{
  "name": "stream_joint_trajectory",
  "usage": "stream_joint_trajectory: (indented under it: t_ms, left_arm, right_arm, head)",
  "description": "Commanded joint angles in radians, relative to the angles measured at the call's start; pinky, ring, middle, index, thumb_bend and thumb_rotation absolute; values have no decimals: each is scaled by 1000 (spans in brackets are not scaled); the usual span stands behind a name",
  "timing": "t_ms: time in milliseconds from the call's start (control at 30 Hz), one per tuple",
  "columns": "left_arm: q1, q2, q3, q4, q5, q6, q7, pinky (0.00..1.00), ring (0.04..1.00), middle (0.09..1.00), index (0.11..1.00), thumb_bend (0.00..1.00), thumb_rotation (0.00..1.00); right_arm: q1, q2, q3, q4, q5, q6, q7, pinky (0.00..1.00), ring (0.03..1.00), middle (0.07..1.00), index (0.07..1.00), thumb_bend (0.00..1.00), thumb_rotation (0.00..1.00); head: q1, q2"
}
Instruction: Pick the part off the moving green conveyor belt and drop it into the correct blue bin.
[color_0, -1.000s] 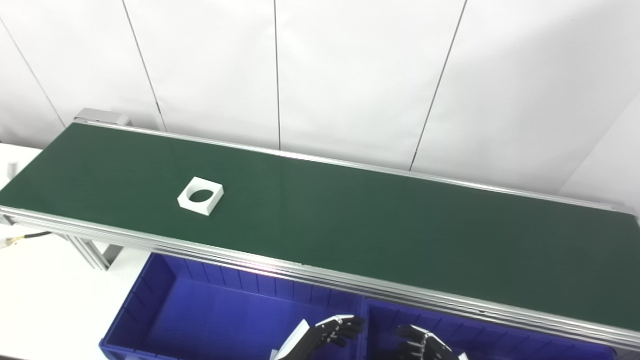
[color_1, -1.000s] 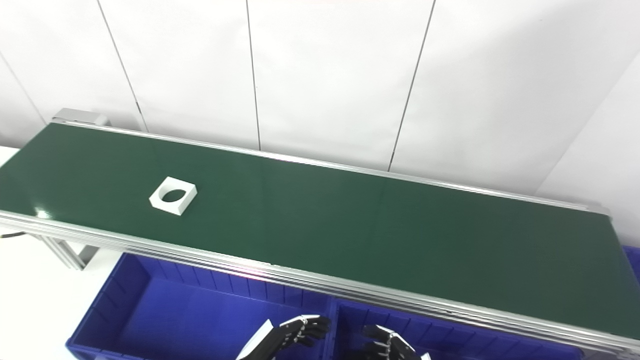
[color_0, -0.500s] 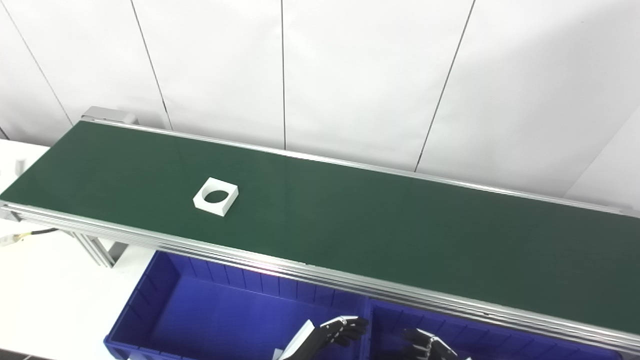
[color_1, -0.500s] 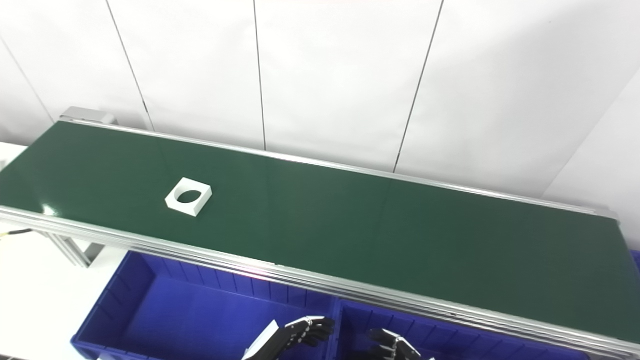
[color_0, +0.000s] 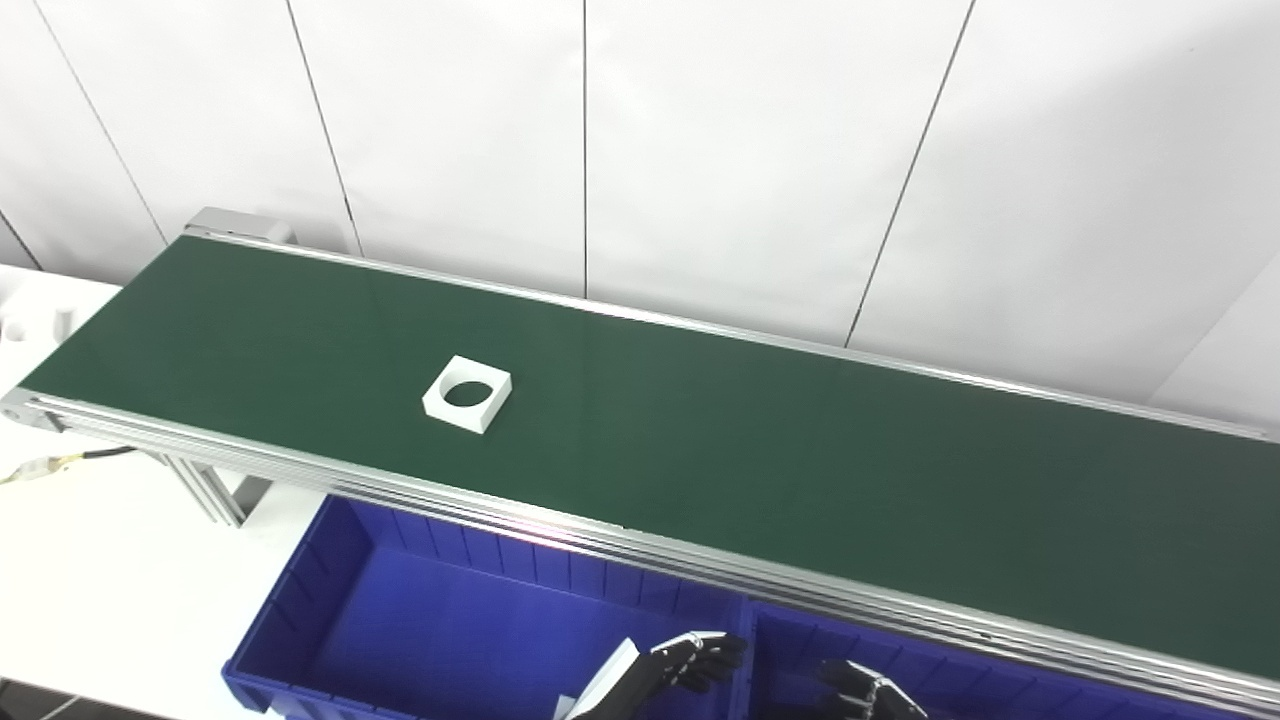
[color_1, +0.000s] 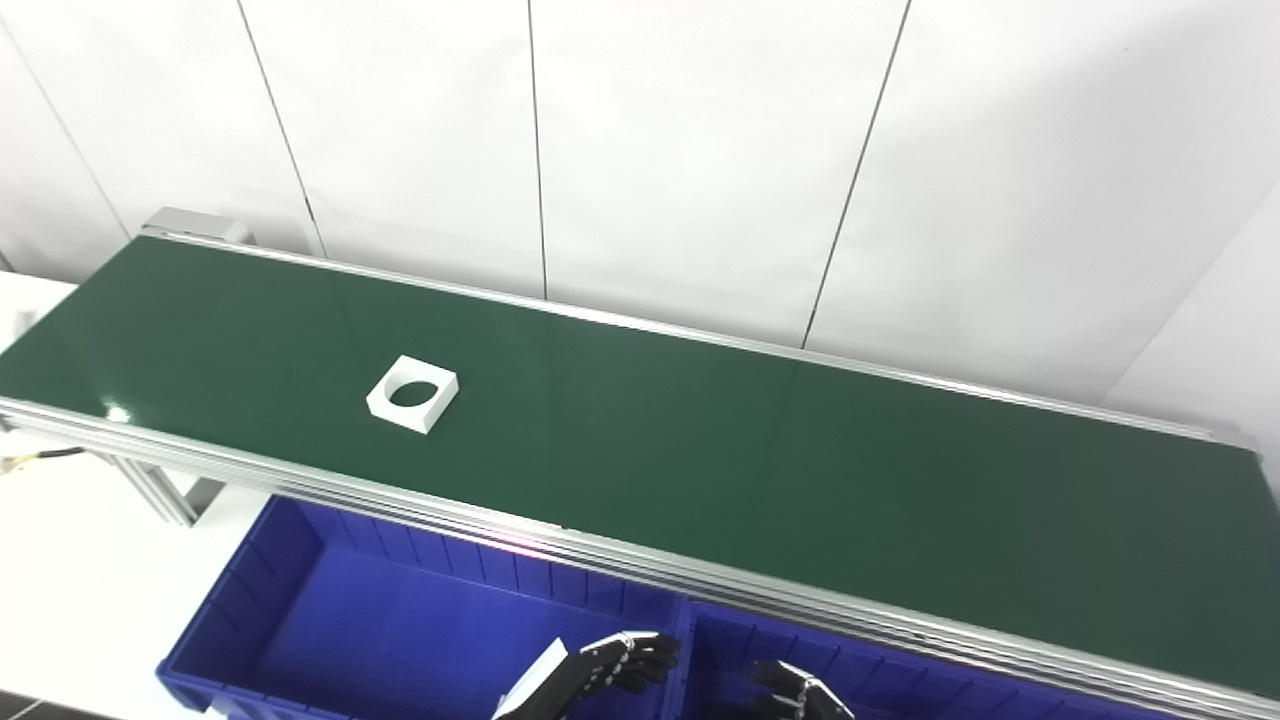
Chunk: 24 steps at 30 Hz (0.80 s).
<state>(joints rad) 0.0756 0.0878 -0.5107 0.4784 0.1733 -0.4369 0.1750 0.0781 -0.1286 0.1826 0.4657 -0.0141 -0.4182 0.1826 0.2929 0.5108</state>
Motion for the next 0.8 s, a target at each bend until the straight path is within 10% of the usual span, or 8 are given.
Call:
stream_joint_trajectory:
  t_ms: [0, 767]
  left_arm:
    - [-17, -12, -2, -27, -9, -33, 14, 739, 774, 794, 809, 937, 211]
    - [21, 9, -2, -715, 60, 16, -164, 656, 751, 794, 796, 927, 237]
  right_arm:
    - [-24, 0, -4, -1, 7, -52, 11, 638, 711, 774, 744, 873, 203]
    - [-53, 17, -34, 61, 22, -52, 49, 662, 723, 774, 749, 851, 246]
  head:
    - [12, 0]
    - [56, -8]
